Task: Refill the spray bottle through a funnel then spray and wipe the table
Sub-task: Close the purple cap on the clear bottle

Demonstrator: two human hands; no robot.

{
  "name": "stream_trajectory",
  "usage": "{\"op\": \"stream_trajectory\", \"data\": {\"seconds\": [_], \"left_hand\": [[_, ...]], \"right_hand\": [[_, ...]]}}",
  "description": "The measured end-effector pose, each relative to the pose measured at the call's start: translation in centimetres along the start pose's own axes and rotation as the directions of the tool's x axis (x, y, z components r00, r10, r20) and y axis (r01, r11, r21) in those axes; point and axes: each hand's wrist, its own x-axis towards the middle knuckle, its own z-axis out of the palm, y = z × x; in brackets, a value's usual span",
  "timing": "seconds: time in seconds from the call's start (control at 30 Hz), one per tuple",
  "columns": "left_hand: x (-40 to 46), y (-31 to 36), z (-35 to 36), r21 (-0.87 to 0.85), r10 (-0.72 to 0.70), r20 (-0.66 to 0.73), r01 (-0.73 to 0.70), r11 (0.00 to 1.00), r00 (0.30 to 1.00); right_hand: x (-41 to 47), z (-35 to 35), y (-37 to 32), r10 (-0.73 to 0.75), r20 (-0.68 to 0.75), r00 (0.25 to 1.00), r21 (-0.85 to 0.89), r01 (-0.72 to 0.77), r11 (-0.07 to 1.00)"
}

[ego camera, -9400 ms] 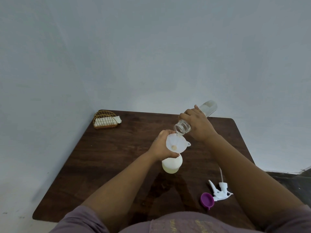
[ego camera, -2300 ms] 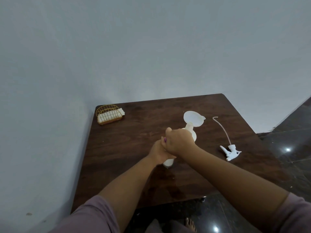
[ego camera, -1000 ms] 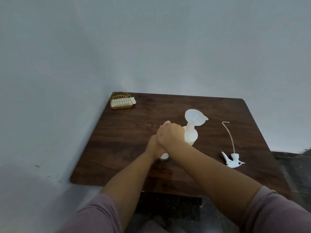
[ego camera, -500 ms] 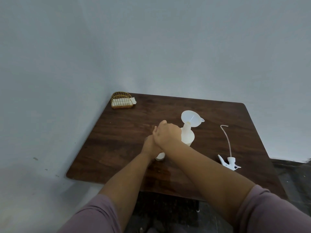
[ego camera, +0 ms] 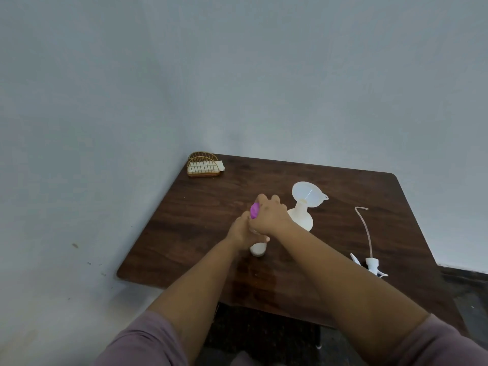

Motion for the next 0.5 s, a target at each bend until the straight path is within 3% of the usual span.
{"op": "stream_trajectory", "data": {"seconds": [0.1,0.5], "left_hand": [[0.0,0.7,-1.1,0.101,0.062,0.035,-0.065,0.993,0.997],[6.8,4.0,-9.7,-0.173,0.206,-0.189,-0.239,0.956,0.96]], "right_hand": [[0.6,-1.0,-0.4,-0.044,0.045,0.998,0.079,0.04,0.996],[9.9,-5.3,-2.8,-0.217,-0.142,0.966,0.201,0.243,0.949]]}}
